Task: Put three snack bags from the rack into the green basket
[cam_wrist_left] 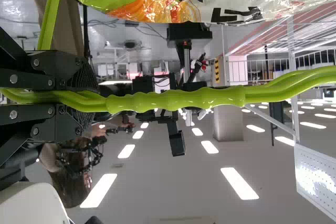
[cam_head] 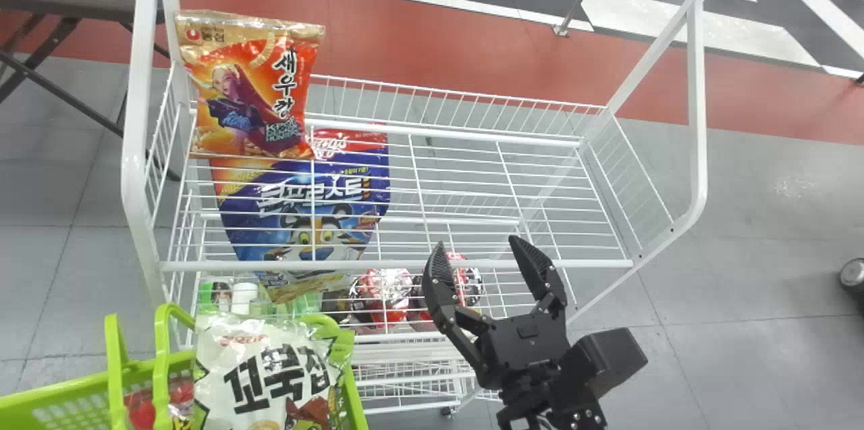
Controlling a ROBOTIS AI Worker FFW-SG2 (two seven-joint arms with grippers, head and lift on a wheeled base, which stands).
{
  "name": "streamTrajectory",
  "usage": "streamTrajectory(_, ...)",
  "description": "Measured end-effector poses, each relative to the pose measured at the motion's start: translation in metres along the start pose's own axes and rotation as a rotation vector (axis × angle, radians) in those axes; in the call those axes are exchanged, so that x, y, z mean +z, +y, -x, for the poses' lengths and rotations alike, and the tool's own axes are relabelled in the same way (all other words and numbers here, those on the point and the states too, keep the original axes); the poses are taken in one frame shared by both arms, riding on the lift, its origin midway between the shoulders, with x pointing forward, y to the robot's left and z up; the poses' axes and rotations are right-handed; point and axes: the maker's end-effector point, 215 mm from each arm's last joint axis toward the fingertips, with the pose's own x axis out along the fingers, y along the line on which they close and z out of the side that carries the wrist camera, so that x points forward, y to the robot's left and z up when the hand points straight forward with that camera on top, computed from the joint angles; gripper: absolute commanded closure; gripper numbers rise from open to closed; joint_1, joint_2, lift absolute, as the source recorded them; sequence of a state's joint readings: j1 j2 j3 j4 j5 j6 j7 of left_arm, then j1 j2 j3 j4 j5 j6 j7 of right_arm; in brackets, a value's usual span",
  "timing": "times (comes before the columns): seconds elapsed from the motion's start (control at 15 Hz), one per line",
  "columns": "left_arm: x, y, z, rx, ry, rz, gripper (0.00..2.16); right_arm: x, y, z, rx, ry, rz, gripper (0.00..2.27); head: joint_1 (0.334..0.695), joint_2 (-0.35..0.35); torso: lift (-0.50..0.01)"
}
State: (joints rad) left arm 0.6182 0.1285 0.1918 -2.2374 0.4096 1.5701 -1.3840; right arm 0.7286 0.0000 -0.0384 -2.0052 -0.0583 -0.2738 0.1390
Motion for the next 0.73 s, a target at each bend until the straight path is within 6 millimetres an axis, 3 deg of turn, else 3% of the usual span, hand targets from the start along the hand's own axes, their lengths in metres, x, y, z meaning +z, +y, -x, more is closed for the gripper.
streamTrajectory(0.33, 0.002, 0.001, 0.002, 0.01, -0.005, -0.006, 2.15, 0.005, 0.011, 0.002, 0.016, -0.016, -0.012, 0.08, 0.695, -0.336, 0.0)
streamTrajectory(0.73, 0.009, 0.003, -0.001, 0.013, -0.002, -0.017, 2.15, 0.008, 0.012, -0.001, 0.016, -0.02, -0.011, 0.08, 0.695, -0.333, 0.0)
